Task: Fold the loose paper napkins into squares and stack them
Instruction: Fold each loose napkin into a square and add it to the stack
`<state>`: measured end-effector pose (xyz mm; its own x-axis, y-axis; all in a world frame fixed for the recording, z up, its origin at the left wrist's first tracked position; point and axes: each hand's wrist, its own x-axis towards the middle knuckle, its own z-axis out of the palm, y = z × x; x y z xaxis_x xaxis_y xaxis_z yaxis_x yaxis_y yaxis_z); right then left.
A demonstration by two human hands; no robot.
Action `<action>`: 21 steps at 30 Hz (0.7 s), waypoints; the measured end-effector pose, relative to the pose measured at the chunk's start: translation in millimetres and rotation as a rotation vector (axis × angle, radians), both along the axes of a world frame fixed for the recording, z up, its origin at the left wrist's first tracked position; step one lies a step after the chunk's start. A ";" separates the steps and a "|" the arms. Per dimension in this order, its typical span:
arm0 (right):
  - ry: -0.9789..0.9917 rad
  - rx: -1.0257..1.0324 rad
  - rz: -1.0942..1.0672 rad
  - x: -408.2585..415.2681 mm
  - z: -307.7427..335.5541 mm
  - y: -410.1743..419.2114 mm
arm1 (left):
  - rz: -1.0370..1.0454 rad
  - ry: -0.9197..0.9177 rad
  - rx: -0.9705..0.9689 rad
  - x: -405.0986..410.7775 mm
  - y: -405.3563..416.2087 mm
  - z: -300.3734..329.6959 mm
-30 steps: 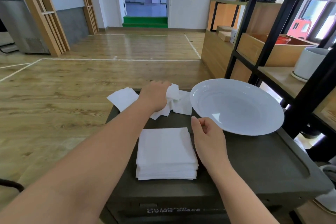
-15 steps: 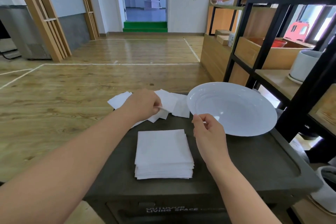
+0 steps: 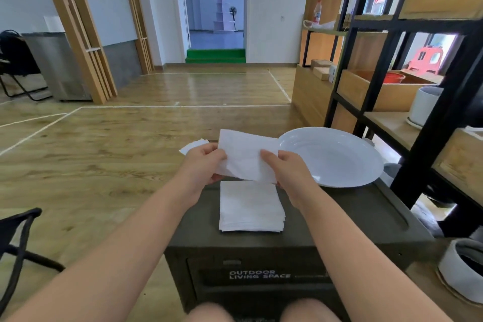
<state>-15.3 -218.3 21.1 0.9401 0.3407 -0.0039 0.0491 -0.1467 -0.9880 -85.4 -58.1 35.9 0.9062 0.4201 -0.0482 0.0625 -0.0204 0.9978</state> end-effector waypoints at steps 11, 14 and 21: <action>-0.124 -0.485 -0.012 -6.6 -29.0 -6.8 | 0.153 0.189 0.431 -13.1 -12.9 -46.3; -0.211 -0.554 -0.073 -4.7 -36.0 -10.5 | 0.152 0.200 0.407 -11.2 -14.9 -50.8; -0.318 -0.673 -0.109 -6.5 -48.4 -12.8 | 0.175 0.222 0.478 -11.6 -13.1 -65.5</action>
